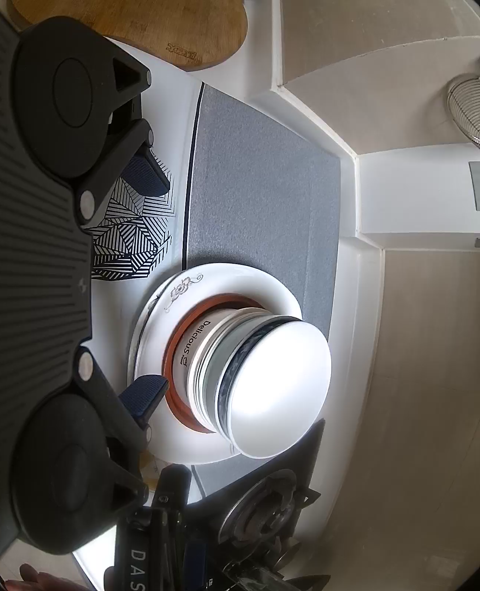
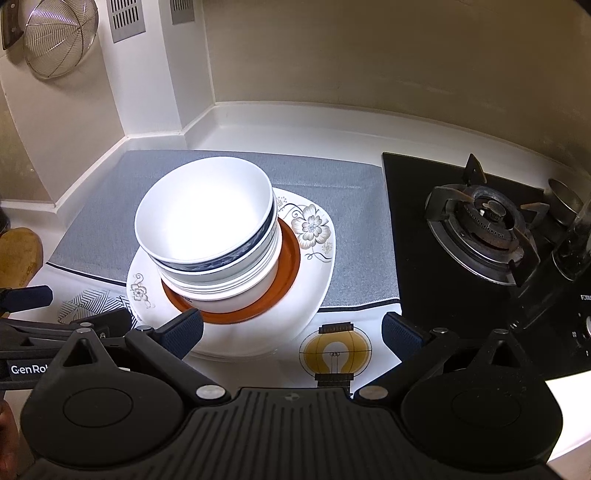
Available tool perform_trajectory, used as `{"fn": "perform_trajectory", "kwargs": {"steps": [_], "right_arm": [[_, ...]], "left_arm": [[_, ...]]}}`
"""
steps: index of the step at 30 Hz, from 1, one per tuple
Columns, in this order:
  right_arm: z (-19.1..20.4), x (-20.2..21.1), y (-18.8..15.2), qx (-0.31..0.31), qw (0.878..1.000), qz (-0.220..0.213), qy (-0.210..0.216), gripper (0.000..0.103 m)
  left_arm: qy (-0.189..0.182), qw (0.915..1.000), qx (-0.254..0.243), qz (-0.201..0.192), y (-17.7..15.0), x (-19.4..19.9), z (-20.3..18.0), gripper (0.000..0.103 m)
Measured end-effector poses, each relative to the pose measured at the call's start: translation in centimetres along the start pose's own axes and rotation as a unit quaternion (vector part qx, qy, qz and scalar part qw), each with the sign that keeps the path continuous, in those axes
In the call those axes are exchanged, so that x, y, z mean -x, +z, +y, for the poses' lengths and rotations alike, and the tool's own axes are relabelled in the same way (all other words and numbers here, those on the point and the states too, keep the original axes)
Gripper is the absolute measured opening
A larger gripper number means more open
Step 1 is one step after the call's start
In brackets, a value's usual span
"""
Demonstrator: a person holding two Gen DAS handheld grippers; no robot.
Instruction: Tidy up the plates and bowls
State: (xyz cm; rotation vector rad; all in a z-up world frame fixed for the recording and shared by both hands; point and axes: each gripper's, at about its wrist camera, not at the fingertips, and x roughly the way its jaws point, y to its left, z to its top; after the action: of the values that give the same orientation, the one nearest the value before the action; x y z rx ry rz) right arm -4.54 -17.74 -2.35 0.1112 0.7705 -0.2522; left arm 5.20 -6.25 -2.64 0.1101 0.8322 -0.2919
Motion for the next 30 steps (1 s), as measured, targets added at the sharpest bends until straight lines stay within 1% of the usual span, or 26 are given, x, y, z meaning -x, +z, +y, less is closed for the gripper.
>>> {"fn": "perform_trajectory", "kwargs": {"steps": [30], "right_arm": [[0.05,0.12,-0.17,-0.005,1.0,0.001,-0.001,0.102]], "left_arm": [[-0.001,1.0,-0.005,-0.004,-0.11,0.08,0.02,0.103]]}}
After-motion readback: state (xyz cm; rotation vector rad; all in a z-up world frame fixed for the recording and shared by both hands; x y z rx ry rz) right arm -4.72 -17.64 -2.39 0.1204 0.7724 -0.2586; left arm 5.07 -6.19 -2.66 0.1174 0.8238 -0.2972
